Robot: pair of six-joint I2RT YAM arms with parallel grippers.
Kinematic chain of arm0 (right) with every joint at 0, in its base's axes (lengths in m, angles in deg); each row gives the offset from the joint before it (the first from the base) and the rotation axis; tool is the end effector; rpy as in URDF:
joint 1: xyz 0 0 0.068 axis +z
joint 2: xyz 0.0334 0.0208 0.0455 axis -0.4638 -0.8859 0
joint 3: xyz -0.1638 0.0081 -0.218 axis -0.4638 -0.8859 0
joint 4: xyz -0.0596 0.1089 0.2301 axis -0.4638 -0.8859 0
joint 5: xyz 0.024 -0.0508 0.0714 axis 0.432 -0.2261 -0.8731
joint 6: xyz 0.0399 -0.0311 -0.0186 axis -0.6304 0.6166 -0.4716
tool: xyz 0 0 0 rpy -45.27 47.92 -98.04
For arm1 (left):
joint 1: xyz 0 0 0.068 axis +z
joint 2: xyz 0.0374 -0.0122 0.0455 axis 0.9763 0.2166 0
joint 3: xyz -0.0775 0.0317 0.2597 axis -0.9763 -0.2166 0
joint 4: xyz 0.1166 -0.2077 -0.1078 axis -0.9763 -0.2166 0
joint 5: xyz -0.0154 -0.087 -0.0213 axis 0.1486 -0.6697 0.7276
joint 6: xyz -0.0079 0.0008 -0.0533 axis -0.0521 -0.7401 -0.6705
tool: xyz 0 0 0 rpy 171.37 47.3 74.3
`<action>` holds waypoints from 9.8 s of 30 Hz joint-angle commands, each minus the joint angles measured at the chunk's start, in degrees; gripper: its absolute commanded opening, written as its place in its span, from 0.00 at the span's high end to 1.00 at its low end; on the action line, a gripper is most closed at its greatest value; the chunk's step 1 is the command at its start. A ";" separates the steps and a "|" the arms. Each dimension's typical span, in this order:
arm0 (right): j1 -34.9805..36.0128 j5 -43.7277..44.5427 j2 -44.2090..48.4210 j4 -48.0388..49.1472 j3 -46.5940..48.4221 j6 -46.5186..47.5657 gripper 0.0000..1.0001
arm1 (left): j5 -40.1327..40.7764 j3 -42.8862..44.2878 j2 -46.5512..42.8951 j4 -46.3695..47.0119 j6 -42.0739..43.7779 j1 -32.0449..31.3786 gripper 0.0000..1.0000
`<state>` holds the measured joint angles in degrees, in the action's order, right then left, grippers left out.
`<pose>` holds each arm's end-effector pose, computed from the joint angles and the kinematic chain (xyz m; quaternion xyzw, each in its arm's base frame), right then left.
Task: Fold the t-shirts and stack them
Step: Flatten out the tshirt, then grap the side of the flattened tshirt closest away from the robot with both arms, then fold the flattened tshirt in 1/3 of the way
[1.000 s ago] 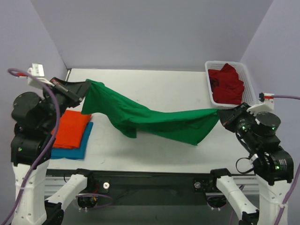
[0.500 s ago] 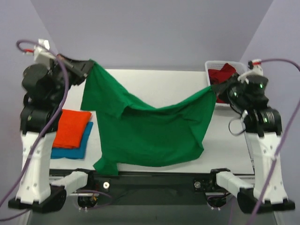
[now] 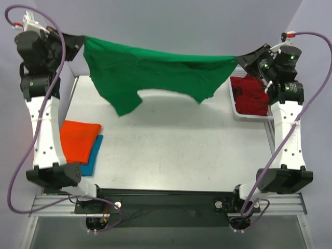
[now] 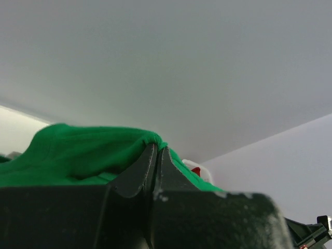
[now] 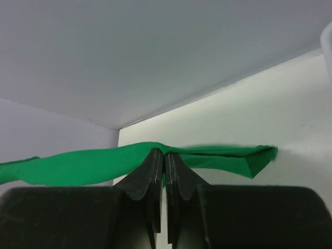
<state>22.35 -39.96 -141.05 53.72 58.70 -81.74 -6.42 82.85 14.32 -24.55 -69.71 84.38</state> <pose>0.3191 -0.0142 0.5106 0.1270 0.6924 0.3590 0.6128 0.3284 0.0283 0.5509 -0.2326 0.6636 -0.3666 0.6092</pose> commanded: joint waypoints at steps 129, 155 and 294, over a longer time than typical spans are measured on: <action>0.71 6.89 -1.37 4.95 -47.74 8.56 1.00 | 30.65 -78.82 -32.83 3.04 -12.89 -17.27 1.00; 1.85 6.97 -18.43 1.79 -29.26 8.91 1.00 | 24.15 -64.22 -10.15 8.58 -11.66 -9.09 1.00; 7.29 23.05 -12.90 0.47 -37.09 13.48 0.63 | 24.94 -85.23 -18.15 17.90 -5.42 -3.03 1.00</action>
<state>27.18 -20.71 -154.99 56.32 17.52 -69.13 19.18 -3.73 -2.23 -7.33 -75.62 80.73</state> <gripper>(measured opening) 0.362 0.039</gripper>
